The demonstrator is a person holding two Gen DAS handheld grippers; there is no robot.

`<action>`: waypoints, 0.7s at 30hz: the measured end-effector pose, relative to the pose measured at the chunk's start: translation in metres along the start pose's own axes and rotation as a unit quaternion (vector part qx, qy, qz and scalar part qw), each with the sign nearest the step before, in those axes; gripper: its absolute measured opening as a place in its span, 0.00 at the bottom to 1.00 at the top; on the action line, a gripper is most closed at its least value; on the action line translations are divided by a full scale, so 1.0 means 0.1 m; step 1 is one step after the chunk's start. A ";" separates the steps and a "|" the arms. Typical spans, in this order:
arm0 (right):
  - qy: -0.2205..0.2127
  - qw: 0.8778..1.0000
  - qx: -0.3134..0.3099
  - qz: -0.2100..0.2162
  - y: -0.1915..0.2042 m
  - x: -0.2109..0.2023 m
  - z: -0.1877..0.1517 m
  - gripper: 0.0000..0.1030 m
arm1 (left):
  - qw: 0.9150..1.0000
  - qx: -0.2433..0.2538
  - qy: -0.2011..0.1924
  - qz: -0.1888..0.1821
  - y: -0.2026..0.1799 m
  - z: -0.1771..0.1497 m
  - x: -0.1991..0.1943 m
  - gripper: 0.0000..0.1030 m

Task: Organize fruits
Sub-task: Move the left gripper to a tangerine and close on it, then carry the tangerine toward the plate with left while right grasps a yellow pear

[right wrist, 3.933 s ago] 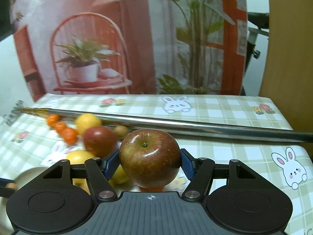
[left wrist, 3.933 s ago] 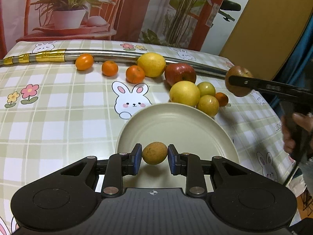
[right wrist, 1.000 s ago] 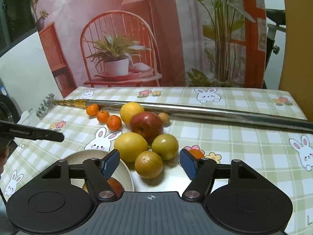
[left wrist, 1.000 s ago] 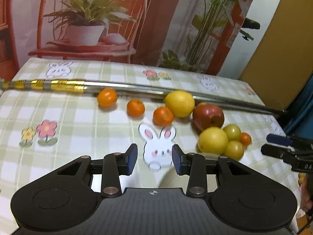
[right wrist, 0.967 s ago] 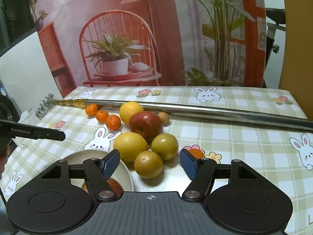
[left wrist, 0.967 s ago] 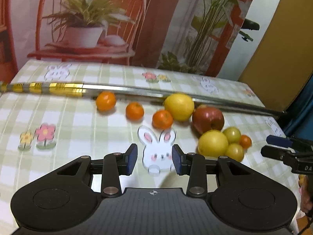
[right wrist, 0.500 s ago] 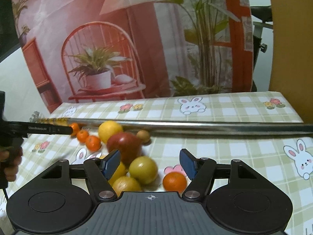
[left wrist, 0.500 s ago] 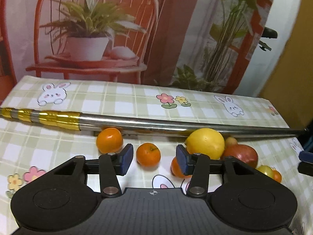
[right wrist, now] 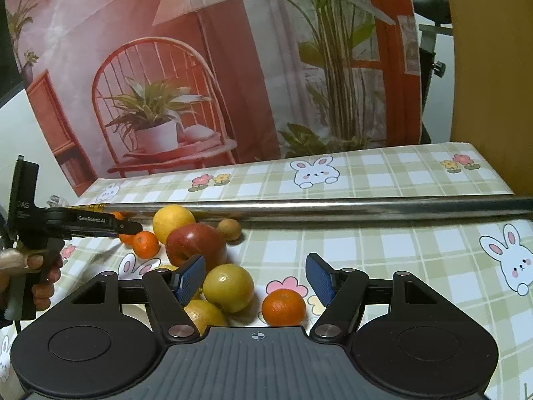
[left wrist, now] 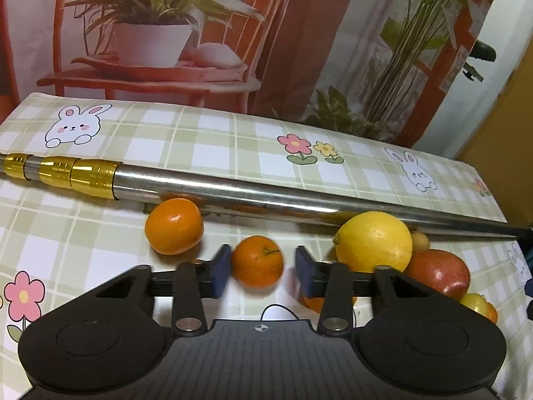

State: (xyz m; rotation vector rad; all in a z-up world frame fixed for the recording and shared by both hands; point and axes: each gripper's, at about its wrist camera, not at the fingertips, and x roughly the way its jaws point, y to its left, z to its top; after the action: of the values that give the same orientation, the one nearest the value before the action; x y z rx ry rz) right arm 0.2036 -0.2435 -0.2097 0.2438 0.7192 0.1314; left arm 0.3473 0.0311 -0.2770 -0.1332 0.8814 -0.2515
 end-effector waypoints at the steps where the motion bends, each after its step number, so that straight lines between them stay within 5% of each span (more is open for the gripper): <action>1: 0.000 1.000 0.001 0.000 0.00 0.00 0.00 0.62 | 1.000 0.001 -0.001 -0.001 0.00 0.00 0.00 0.34; 21: 0.004 1.000 0.001 0.002 -0.06 0.00 -0.04 0.62 | 0.998 0.016 -0.048 -0.041 0.00 -0.29 -0.78 0.33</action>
State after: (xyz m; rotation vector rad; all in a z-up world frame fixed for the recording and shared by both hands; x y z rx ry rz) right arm 0.2012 -0.2485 -0.2140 0.2470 0.7258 0.1357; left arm 0.2770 0.0518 -0.2369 -0.1505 0.7765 -0.3324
